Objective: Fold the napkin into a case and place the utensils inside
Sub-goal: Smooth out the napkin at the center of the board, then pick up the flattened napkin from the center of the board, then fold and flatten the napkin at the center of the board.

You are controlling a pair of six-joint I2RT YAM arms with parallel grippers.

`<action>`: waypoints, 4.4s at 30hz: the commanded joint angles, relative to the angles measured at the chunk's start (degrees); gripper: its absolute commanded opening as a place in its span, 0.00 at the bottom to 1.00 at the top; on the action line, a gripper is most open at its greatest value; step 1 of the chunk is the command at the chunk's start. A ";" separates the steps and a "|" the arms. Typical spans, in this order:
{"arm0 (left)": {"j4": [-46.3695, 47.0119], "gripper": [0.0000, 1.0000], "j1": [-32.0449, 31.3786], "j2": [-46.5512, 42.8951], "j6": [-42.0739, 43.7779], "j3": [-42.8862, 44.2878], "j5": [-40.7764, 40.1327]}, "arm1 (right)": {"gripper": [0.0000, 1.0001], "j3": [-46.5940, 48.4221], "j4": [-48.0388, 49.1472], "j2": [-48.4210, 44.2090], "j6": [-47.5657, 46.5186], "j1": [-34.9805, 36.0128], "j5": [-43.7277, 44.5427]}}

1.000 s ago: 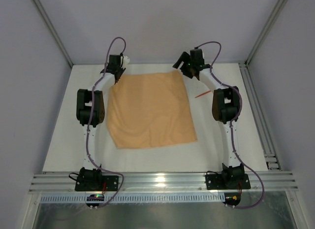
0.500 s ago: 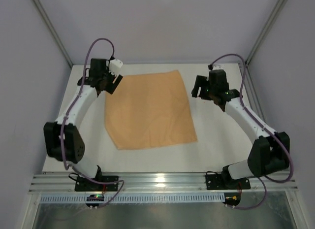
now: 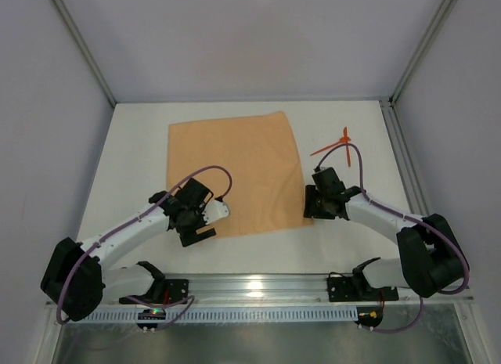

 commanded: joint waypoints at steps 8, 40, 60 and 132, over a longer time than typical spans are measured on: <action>9.96 0.88 -3.49 -1.99 -2.65 -6.69 -9.20 | 0.03 -5.80 6.40 -1.64 6.28 3.94 -1.34; 32.20 0.56 1.87 -12.37 -3.01 -14.69 -27.04 | 0.03 11.96 -4.32 -18.08 2.94 3.85 -4.59; 15.35 0.60 10.14 -15.70 3.85 -13.46 -22.22 | 0.03 6.87 -5.29 -20.19 1.79 3.50 -4.59; -29.13 0.00 6.80 -34.33 1.92 6.38 -8.76 | 0.03 5.88 -27.05 -27.83 2.14 4.55 -10.39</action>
